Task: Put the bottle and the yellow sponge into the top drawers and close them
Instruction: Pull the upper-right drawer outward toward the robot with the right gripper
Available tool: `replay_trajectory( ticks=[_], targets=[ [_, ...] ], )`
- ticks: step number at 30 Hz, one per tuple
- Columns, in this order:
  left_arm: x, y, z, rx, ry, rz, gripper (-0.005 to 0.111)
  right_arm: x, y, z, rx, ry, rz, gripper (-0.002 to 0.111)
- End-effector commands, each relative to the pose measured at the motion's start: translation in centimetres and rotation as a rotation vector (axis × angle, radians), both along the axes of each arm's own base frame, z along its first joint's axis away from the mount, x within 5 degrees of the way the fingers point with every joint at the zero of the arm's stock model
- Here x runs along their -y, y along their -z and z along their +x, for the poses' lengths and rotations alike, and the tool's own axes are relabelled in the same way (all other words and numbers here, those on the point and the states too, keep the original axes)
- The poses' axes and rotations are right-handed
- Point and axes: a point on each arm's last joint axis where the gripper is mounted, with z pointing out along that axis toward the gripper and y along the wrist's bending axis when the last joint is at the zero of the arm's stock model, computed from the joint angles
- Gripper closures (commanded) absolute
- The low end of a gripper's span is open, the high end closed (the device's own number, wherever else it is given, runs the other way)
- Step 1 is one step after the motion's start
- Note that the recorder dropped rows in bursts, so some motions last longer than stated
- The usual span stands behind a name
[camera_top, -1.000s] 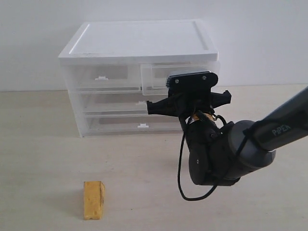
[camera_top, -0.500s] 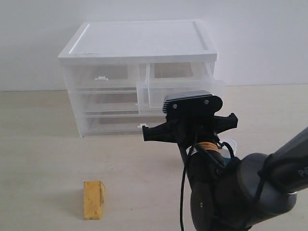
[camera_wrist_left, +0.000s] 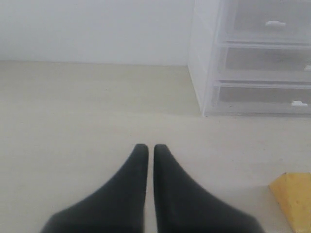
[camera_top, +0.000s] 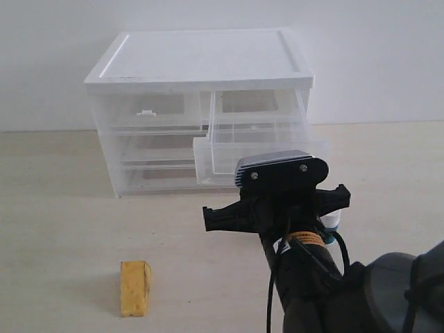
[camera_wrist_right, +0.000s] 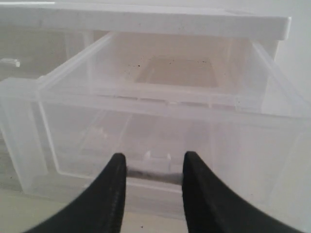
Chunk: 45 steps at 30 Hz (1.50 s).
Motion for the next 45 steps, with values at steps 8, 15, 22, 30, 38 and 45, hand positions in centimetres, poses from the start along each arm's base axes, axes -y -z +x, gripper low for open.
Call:
replay_trajectory(
  ticks=[8,15,22,30,38,45],
  targets=[
    [0.0,0.1,0.0,-0.002,-0.002,0.000,0.103,-1.5,0.6,-2.8,-0.053,-0.041,-0.067,0.108],
    [0.0,0.1,0.0,-0.002,-0.002,0.000,0.103,-1.3,0.8,-3.5,-0.094,0.024,-0.052,0.108],
    [0.0,0.1,0.0,-0.002,-0.002,0.000,0.103,-1.4,1.0,-4.4,-0.113,0.033,-0.051,0.108],
    [0.0,0.1,0.0,-0.002,-0.002,0.000,0.103,-0.9,0.9,-4.3,-0.128,0.081,-0.054,0.108],
    [0.0,0.1,0.0,-0.002,-0.002,0.000,0.103,-0.8,0.9,-4.3,-0.129,0.085,-0.056,0.108],
    [0.0,0.1,0.0,-0.002,-0.002,0.000,0.103,-0.8,0.8,-4.3,-0.127,0.084,-0.054,0.074]
  ],
)
